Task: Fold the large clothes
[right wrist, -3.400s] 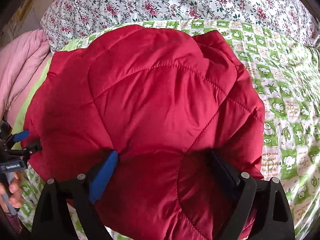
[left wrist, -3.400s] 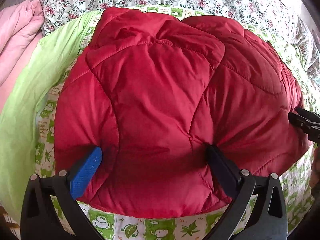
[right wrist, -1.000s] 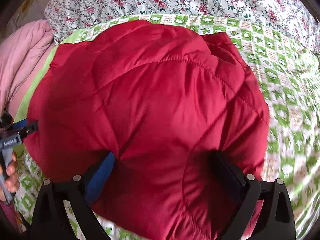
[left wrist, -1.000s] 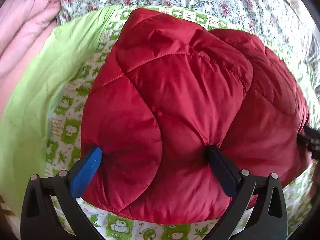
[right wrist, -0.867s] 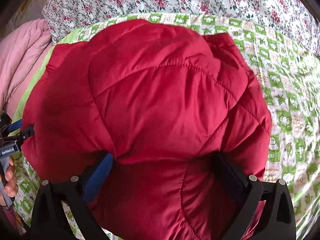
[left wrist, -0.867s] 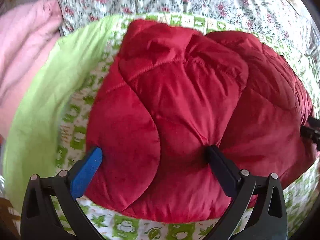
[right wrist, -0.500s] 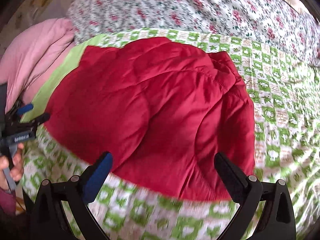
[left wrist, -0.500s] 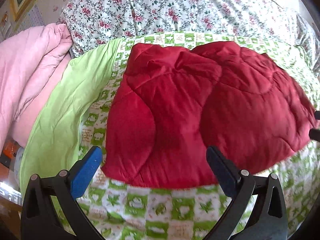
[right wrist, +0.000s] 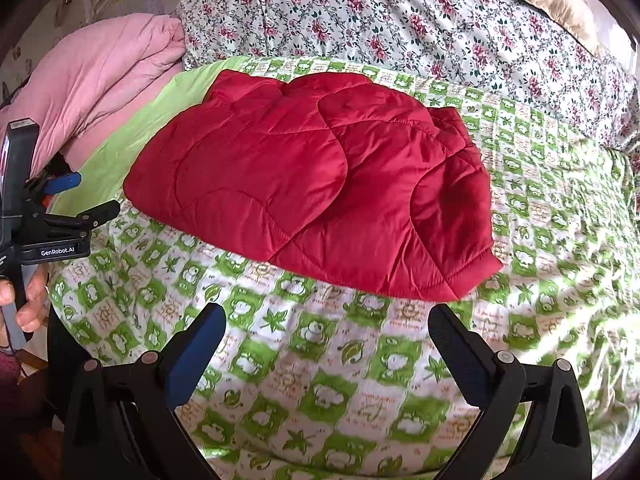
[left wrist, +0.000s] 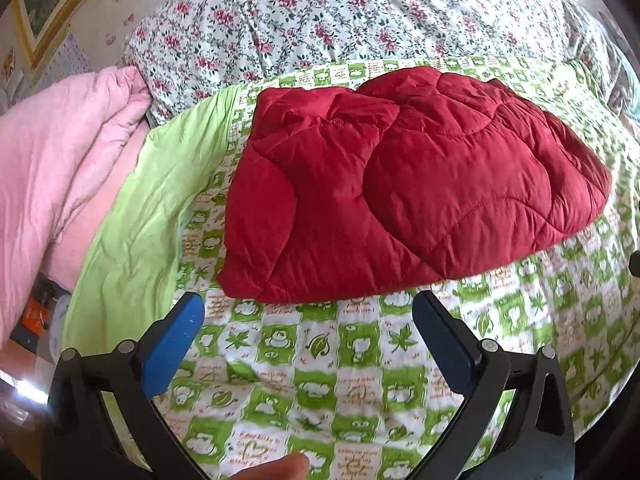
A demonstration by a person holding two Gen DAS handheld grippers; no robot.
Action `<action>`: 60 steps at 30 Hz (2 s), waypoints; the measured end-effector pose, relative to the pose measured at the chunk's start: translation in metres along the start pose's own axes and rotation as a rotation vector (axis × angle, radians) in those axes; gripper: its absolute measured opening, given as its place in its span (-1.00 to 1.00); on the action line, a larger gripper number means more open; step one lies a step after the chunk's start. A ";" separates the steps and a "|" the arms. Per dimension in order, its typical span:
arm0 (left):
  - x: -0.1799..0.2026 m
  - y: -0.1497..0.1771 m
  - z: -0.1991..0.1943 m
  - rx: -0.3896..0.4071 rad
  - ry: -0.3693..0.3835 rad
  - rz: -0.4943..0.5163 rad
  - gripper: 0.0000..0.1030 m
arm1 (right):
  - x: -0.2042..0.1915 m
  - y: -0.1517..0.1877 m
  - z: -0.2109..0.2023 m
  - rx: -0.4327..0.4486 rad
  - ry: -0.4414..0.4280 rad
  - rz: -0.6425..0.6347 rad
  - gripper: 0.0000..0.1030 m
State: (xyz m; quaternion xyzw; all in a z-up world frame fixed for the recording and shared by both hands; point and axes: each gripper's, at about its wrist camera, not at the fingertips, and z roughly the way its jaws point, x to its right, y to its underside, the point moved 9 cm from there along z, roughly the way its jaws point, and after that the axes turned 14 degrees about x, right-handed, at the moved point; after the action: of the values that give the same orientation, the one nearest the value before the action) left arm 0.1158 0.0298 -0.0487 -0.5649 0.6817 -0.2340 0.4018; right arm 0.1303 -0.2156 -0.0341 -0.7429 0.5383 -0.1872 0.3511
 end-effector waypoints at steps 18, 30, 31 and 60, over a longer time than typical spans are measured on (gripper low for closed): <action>0.004 -0.016 -0.028 0.044 0.027 -0.007 1.00 | -0.015 -0.018 -0.018 0.000 0.003 -0.064 0.98; 0.005 -0.025 -0.031 0.058 0.029 -0.008 1.00 | -0.022 -0.025 -0.020 -0.001 -0.004 -0.097 0.98; 0.006 -0.025 -0.031 0.057 0.030 -0.008 1.00 | -0.022 -0.025 -0.020 0.000 -0.003 -0.098 0.98; 0.001 -0.033 -0.023 0.056 0.026 -0.029 1.00 | -0.018 -0.038 -0.013 0.015 0.001 -0.095 0.98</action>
State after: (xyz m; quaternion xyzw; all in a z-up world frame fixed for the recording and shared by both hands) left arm 0.1168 0.0174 -0.0102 -0.5600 0.6718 -0.2660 0.4054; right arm 0.1412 -0.1964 0.0042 -0.7650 0.5010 -0.2079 0.3471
